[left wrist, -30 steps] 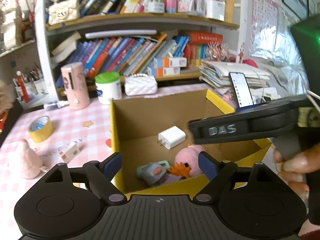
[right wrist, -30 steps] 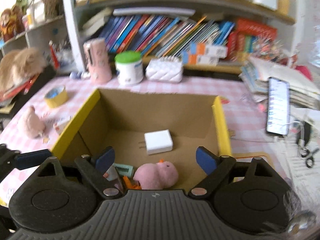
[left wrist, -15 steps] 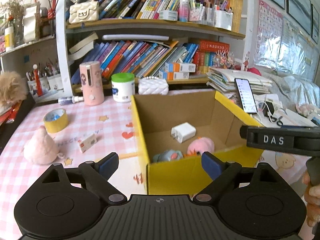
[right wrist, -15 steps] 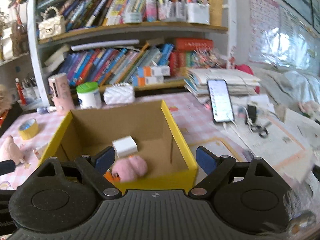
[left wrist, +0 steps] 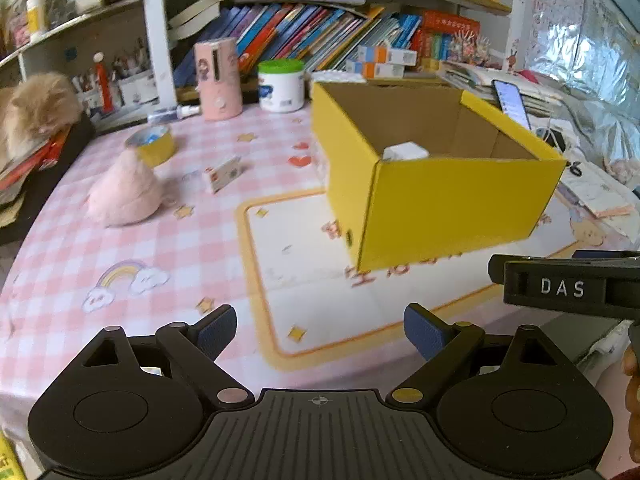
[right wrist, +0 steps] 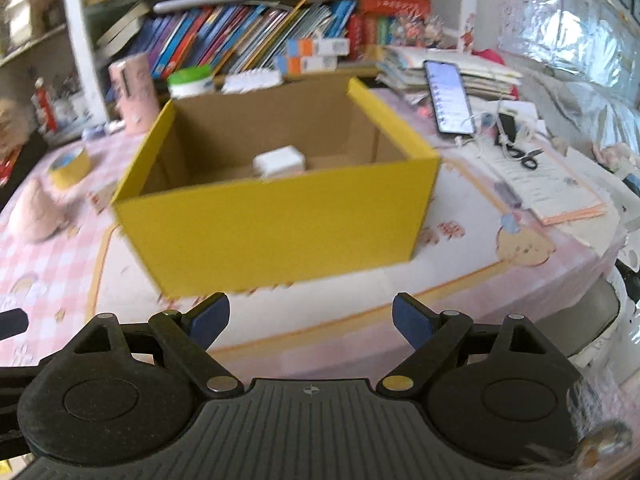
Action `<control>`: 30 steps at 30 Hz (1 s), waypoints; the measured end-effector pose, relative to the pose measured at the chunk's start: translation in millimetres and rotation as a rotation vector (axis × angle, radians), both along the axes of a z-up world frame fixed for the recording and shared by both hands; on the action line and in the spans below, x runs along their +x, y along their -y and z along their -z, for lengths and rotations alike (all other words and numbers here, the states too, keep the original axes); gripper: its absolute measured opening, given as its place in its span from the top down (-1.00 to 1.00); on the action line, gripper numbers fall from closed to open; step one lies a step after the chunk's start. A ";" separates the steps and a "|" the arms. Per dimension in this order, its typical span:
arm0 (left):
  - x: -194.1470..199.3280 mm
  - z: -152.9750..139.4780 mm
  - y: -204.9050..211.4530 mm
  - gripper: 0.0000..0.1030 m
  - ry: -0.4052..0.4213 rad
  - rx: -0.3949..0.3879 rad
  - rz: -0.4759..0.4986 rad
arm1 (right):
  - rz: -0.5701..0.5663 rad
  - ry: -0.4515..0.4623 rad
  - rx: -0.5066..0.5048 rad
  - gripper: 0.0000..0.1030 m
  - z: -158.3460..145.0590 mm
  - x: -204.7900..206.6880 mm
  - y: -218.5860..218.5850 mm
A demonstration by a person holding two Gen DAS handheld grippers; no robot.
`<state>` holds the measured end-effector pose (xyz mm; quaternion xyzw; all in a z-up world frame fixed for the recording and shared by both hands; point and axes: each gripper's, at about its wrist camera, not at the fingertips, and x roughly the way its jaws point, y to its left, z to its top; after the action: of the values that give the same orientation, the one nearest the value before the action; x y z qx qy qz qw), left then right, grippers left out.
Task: Organize objects
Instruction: 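Withdraw both open grippers from the box toward the remaining items on the table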
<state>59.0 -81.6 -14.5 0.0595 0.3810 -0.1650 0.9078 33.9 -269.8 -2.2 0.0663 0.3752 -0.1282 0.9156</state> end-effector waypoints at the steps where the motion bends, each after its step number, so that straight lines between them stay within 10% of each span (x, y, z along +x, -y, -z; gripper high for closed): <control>1: -2.0 0.4 -4.2 -0.80 -0.002 0.003 -0.005 | -0.010 -0.007 0.000 -0.72 1.6 -2.2 -6.1; 30: -53.6 4.6 -103.2 -0.81 -0.037 0.032 -0.158 | -0.201 -0.055 0.030 -0.78 12.7 -34.8 -114.2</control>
<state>5.4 21.6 -19.1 0.0408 0.4039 -0.0880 0.9096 -0.9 -155.6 -14.9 0.0385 0.4069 -0.0318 0.9121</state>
